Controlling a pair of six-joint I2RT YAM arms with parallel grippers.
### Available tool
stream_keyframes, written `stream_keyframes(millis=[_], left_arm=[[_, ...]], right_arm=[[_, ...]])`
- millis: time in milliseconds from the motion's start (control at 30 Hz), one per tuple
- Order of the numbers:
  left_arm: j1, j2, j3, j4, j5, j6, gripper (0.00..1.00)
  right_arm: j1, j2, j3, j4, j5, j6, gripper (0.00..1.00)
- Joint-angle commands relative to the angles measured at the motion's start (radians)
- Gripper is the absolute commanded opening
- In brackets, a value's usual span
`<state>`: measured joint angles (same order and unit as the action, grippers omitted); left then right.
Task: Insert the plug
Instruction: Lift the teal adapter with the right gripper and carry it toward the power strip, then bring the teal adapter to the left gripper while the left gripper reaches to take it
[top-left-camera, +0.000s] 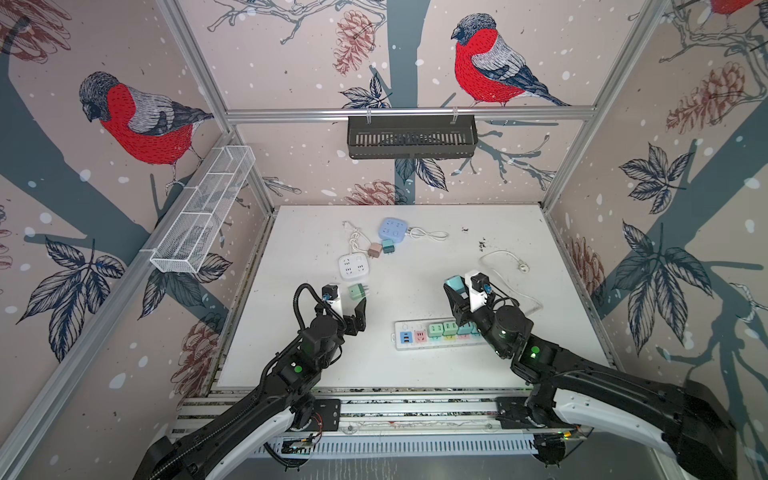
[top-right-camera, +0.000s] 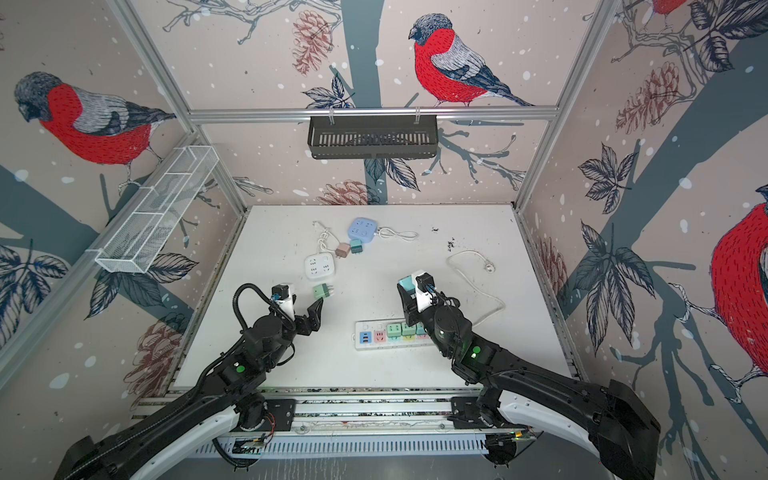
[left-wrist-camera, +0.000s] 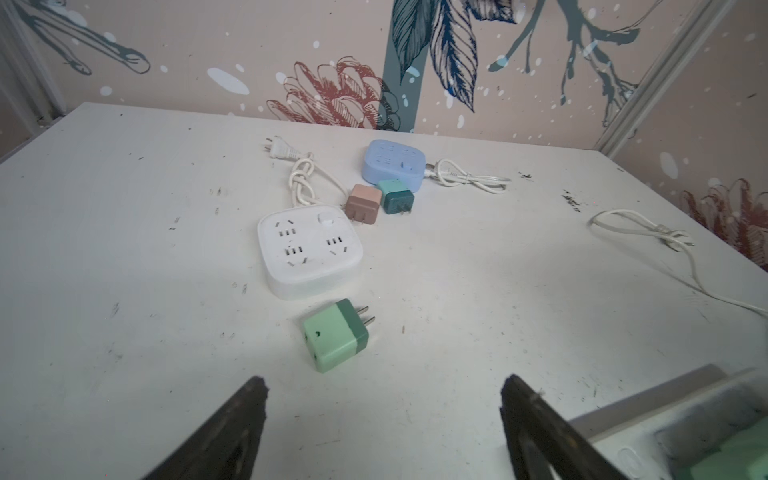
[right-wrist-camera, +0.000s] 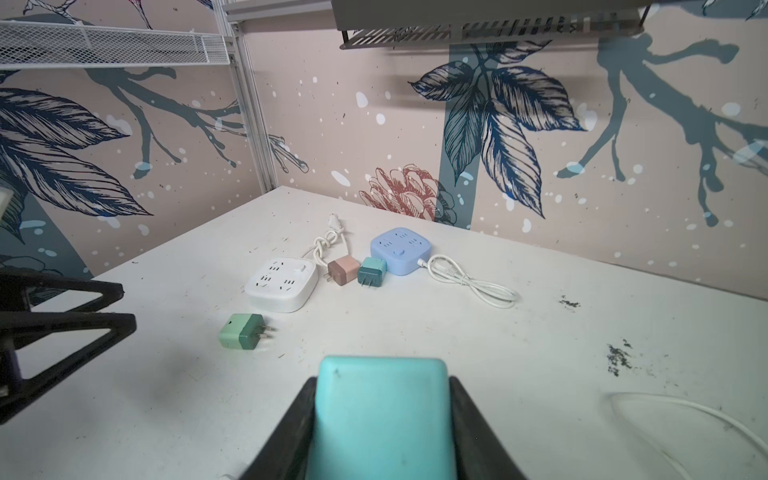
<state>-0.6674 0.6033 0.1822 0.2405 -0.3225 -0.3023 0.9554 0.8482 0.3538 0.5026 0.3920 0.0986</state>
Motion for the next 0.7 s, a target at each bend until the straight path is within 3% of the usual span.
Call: stream_keyframes(millis=[0,433,567,667], left_arm=[[0.002,-0.049,0.038,0.027,0.149,0.036,0.87],[-0.009,-0.049,0.205,-0.060,0.520,-0.017,0.73],[-0.055,-0.032,0.230,-0.057,0.536,-0.017,0.70],[-0.125,-0.015,0.256,-0.071,0.504,0.002,0.70]], right_arm=[[0.002,-0.040,-0.046,0.091,-0.016,-0.060,0.19],[0.003,-0.073,-0.126,0.234,-0.148,-0.224,0.18],[0.007,-0.057,-0.130,0.273,-0.215,-0.309,0.10],[0.016,-0.045,-0.134,0.291,-0.231,-0.371,0.09]])
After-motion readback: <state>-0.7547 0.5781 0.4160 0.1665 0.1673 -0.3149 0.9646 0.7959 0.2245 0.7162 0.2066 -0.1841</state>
